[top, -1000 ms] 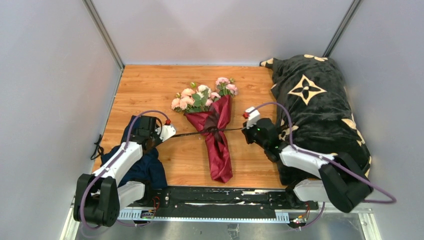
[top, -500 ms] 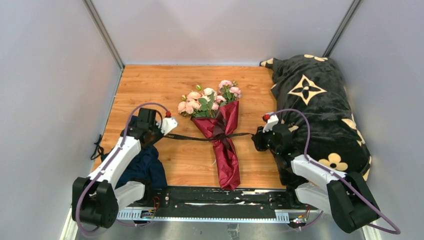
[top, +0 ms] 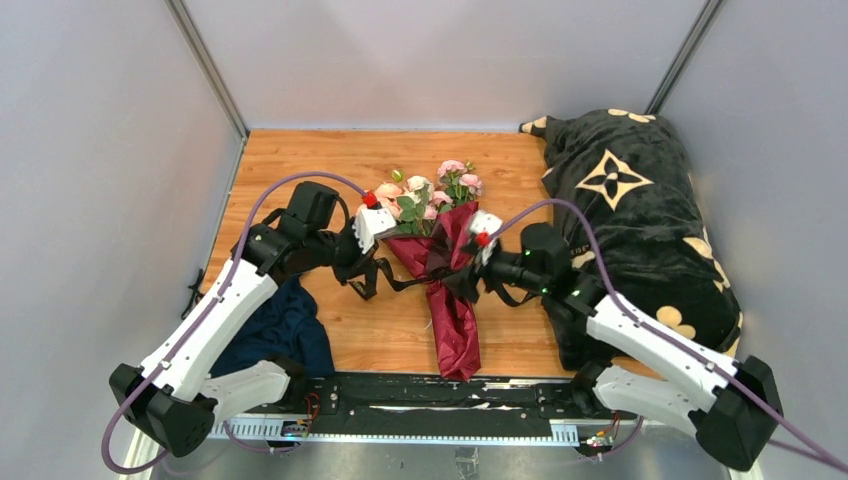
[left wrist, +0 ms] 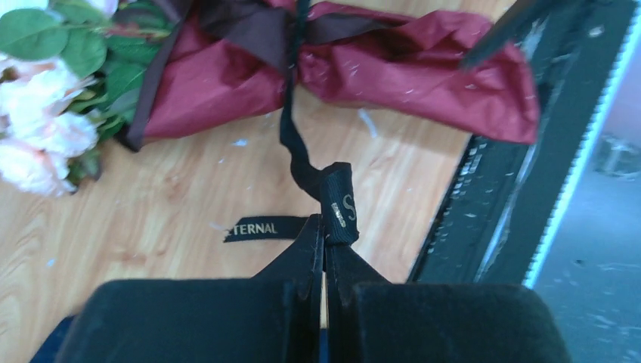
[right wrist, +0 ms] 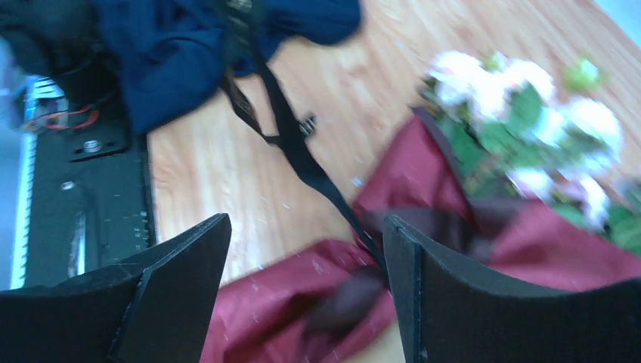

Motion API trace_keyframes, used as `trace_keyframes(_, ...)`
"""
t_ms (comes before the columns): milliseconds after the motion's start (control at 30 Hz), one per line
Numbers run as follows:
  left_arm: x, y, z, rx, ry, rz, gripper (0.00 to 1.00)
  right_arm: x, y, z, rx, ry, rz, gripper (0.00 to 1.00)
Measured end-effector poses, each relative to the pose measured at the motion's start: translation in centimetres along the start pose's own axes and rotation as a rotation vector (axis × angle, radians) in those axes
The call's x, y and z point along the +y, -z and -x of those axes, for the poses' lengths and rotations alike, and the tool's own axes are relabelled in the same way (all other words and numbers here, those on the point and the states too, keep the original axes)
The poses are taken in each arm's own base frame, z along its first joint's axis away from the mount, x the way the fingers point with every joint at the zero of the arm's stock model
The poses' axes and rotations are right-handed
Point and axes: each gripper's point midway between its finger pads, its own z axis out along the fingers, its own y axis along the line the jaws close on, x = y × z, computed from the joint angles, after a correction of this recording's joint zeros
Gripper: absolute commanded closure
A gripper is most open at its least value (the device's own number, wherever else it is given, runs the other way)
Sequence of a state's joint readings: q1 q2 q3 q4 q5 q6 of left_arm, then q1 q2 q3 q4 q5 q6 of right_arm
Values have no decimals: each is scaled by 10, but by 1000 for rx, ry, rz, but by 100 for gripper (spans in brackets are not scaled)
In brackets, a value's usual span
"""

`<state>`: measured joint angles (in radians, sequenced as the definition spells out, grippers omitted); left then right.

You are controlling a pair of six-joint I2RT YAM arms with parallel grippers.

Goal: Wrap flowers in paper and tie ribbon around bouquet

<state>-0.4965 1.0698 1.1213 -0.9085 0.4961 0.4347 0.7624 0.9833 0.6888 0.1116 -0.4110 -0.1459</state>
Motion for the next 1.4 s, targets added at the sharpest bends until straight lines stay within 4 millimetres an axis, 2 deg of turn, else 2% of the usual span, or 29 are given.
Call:
trace_keyframes(33,-8,1,4,-6,12,-32,100,20,-11,4,-38,30,93,20)
trace_keyframes(133,-17,5,20,-38,37,-76,100,40,-35,3,-82,49,199,20)
trace_keyframes(233,-21,8,29,-60,58,-95,100,47,-59,-9,-84,45,244,21)
trace_keyframes(367,-22,5,26,-43,86,-110,100,59,-76,-20,-77,43,285,31)
trace_keyframes(500,-22,4,26,-41,92,-111,100,57,-82,-14,-111,47,262,32)
trace_keyframes(567,-23,5,26,-40,95,-113,100,54,-84,-5,-148,55,243,38)
trace_keyframes(600,-23,5,26,-40,95,-114,100,53,-86,-2,-162,56,235,42)
trace_keyframes(667,-23,5,26,-41,96,-115,100,50,-89,-2,-165,51,224,60)
trace_keyframes(800,-24,5,26,-43,95,-119,100,44,-98,-15,-133,27,190,98)
trace_keyframes(833,-24,5,26,-43,95,-119,100,42,-99,-16,-129,26,178,100)
trace_keyframes(867,-25,6,26,-43,94,-118,86,39,-99,-17,-128,23,161,100)
trace_keyframes(933,-25,7,24,-39,93,-110,41,32,-98,-14,-132,22,123,100)
trace_keyframes(967,-24,8,22,-39,75,-103,30,30,-96,-11,-136,23,107,100)
trace_keyframes(1000,-23,8,15,-27,77,-82,25,27,-94,-8,-139,26,90,100)
trace_keyframes(1133,-24,13,-24,37,10,-25,21,23,-76,11,-168,43,50,100)
trace_keyframes(1167,-27,15,-26,29,-31,-29,20,23,-69,17,-184,52,43,100)
trace_keyframes(1267,-30,13,-12,-71,-149,-43,20,24,-56,15,-192,74,37,100)
trace_keyframes(1400,-29,-24,-2,-187,-218,-86,20,30,-48,0,-163,108,59,100)
